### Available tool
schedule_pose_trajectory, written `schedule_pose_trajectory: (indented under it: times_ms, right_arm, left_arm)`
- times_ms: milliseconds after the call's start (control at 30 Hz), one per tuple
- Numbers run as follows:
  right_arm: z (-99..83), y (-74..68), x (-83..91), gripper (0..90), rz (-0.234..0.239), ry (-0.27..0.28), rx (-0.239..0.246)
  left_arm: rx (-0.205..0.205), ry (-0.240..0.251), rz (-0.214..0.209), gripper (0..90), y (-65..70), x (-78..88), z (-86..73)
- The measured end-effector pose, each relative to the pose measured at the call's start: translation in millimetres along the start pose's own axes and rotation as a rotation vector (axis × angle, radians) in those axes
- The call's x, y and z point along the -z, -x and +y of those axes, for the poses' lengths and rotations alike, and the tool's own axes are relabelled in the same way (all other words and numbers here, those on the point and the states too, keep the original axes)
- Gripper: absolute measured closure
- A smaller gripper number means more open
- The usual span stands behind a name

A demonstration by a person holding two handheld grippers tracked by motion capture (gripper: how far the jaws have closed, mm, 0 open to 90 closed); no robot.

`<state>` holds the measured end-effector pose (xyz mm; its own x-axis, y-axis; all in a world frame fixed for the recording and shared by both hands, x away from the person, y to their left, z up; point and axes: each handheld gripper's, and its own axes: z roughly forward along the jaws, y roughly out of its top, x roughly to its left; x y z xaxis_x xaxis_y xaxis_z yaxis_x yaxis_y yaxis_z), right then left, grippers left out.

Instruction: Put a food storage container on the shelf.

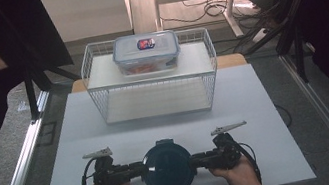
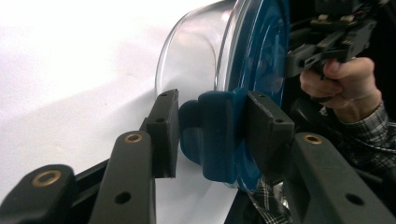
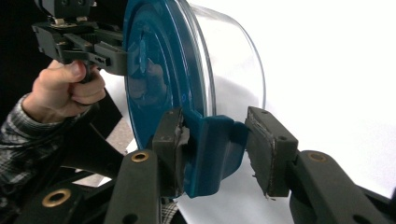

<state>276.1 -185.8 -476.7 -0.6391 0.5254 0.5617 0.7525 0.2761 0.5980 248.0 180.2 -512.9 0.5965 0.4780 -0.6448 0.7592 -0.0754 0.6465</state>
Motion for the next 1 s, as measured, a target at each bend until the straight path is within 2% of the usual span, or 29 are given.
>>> schedule_pose_trajectory:
  times_ms: [100,367,667,1000]
  right_arm:
    - [3.5,-0.6,2.9,57.6,-0.015,0.01,0.028]
    - [14.8,0.8,15.5,57.7,-0.022,0.066,0.051]
    - [43.1,-7.8,27.8,57.4,-0.037,0.113,0.114]
    - [77.0,-17.1,39.7,57.5,-0.037,0.157,0.147]
  left_arm:
    - [-0.004,-0.006,0.007,57.4,2.1,-3.0,3.7]
    - [-0.063,0.004,0.023,57.1,10.9,-4.0,25.3]
    - [-0.124,0.028,0.043,57.0,21.5,6.1,53.8]
    - [-0.158,0.059,0.066,56.9,33.0,21.3,90.6]
